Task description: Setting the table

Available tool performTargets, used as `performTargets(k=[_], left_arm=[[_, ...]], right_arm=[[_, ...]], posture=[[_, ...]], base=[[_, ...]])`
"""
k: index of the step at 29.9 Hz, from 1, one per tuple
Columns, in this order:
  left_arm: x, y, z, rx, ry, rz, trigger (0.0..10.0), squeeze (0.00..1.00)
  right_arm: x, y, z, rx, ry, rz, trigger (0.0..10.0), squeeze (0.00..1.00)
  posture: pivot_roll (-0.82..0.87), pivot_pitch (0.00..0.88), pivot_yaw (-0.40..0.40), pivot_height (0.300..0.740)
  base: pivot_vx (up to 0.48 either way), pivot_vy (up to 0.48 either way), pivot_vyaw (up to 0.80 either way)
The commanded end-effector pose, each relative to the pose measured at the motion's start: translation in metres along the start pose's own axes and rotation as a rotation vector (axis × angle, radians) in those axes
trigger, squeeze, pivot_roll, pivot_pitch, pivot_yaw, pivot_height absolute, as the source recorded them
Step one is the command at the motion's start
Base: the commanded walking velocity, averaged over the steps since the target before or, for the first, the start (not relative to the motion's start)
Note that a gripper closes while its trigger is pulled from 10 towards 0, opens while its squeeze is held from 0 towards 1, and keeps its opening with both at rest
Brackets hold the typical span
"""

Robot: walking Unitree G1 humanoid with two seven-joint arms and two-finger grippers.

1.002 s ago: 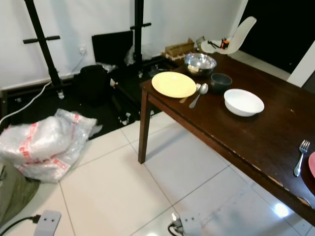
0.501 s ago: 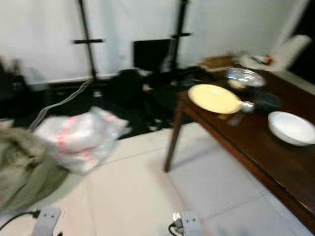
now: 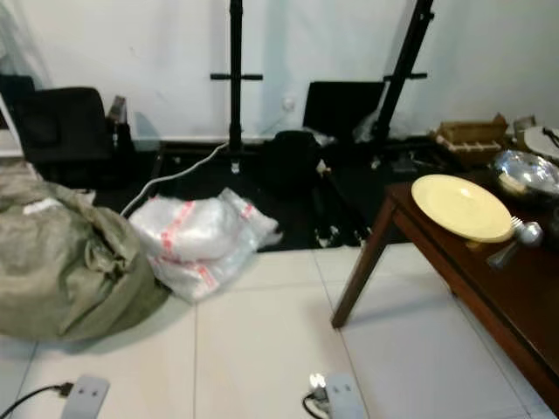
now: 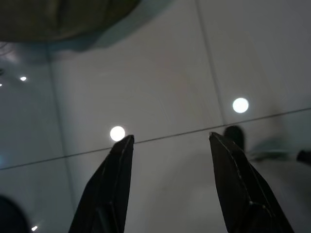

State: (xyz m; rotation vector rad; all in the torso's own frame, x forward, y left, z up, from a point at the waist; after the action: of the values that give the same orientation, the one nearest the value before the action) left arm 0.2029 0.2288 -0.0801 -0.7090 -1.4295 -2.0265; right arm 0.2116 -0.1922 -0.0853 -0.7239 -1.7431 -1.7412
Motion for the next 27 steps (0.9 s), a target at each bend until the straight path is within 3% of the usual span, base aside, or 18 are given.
performTargets(k=[1, 27], left_arm=[[0.0034, -0.0122, -0.0024, 0.007, -0.003, 0.037, 10.0, 0.0], [0.0027, -0.0121, -0.0043, 0.003, -0.008, 0.038, 10.0, 0.0]], right_arm=[[0.0008, -0.0037, 0.0033, -0.002, 0.009, 0.002, 10.0, 0.0], [-0.0007, 0.0012, 0.0054, 0.002, 0.018, -0.014, 10.0, 0.0]], posture=[[-0.01, 0.0, 0.016, 0.74], [-0.01, 0.0, 0.016, 0.74]], base=[[0.0, 0.0, 0.74], [0.0, 0.0, 0.74]])
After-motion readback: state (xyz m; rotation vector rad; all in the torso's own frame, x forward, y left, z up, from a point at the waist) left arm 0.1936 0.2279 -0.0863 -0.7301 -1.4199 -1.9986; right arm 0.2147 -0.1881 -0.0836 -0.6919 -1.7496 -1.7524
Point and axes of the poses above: a point about 5 cm out from each wrist's last joint towards the gripper, its own x axis pointing back from the gripper into the wrist, its own y axis along the axis of the wrist's last joint, z = x × y, the point moved 2 cm from there along -x, pointing out of the wrist towards the gripper, and after that the axes turned 5 degrees about -x, right-handed, at the moved point
